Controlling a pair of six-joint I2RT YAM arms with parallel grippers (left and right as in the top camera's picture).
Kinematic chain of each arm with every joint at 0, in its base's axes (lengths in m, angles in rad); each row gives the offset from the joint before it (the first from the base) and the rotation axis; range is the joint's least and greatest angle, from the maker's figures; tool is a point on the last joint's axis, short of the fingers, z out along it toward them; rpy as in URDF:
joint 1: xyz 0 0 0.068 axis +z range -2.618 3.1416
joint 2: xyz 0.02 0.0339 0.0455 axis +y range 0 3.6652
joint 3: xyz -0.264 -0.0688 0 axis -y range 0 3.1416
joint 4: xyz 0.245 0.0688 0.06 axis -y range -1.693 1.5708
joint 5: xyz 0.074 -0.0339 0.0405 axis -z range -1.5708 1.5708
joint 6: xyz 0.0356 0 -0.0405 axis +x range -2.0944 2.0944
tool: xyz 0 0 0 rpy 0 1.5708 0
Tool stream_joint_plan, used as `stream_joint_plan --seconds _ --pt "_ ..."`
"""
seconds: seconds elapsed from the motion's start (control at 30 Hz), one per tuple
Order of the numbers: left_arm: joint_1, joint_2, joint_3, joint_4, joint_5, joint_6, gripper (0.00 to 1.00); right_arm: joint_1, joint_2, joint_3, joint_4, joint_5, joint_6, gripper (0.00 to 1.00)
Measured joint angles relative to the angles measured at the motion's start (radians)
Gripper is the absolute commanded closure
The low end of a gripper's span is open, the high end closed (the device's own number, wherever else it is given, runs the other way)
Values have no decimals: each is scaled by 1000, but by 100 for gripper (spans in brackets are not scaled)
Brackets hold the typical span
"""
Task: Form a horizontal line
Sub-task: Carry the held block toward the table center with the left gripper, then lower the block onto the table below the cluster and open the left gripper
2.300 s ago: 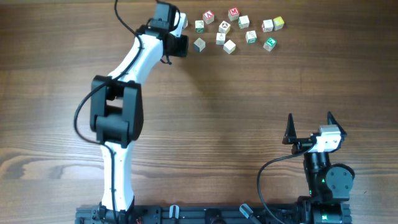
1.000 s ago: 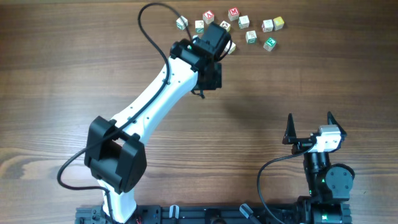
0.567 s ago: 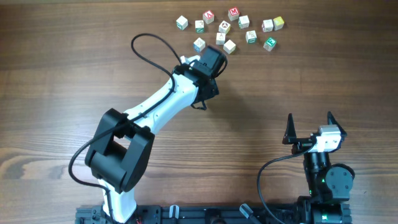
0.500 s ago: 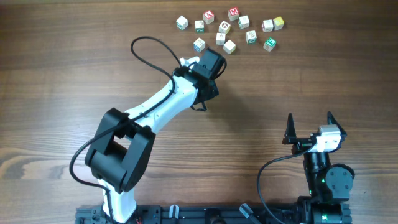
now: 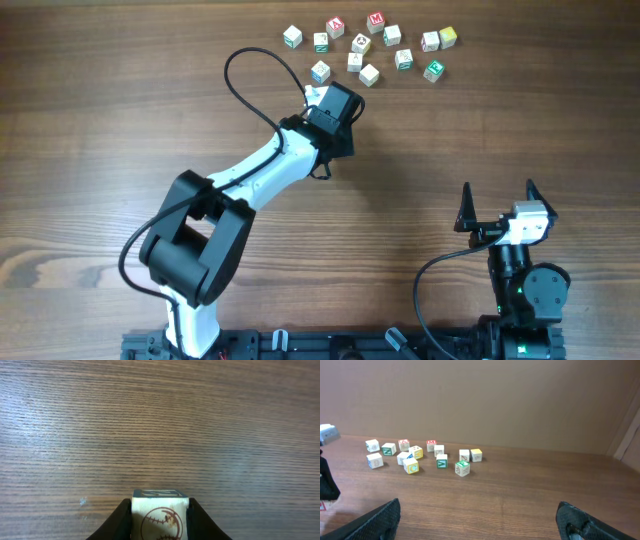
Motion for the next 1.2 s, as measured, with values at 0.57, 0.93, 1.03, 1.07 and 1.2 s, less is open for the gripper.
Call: stream_joint_plan --seconds 0.57,0.93,1.03,1.07,1.2 --pt "0 51 -2 11 -1 16 74 0 0 0 0 0 0 0" --pt "14 53 -2 52 -1 31 70 0 0 0 0 0 0 0" --pt "18 57 -2 52 -1 31 70 0 0 0 0 0 0 0" --pt "18 58 -2 52 -1 31 70 0 0 0 0 0 0 0" --pt "19 60 -2 52 -1 31 69 0 0 0 0 0 0 0"
